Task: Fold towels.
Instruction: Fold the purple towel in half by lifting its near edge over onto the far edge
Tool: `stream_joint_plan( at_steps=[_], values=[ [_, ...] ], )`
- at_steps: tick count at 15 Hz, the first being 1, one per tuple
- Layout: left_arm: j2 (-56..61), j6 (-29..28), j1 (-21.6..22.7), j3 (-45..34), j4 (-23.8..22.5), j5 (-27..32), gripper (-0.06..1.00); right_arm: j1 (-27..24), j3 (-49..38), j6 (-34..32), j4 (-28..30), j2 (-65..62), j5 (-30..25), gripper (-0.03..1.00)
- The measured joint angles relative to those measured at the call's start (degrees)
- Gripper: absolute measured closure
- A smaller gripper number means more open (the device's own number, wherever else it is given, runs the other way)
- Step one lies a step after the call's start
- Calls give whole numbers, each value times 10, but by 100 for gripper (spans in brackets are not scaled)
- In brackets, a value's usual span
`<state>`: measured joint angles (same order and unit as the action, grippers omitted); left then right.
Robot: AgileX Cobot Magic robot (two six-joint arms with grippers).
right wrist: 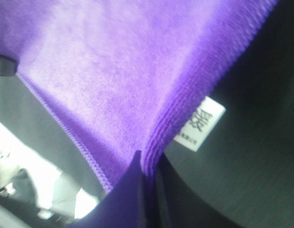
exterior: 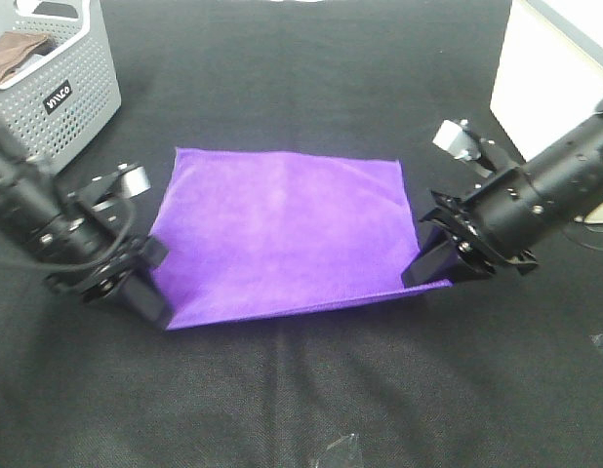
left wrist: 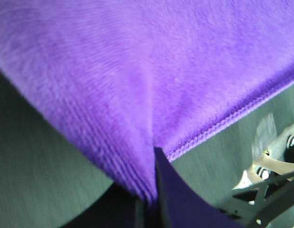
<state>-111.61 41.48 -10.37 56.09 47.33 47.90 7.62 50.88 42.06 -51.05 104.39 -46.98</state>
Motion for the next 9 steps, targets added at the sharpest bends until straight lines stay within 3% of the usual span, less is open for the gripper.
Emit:
stream_joint_plan(
  at_steps=[3, 5, 8, 9],
  values=[
    [83, -17, -1, -69, 3, -33, 94, 1, -28, -15, -2, -53, -34, 97],
    [93, -19, -1, -66, 8, -53, 94, 1, -22, -23, -5, -58, -23, 97],
    [78, -19, -1, -2, 3, -85, 94, 2, 44, -28, -3, -38, 15, 97],
    [61, -19, 1, 48, -1, -96, 94, 2, 102, -29, 1, -16, 30, 97]
  ],
)
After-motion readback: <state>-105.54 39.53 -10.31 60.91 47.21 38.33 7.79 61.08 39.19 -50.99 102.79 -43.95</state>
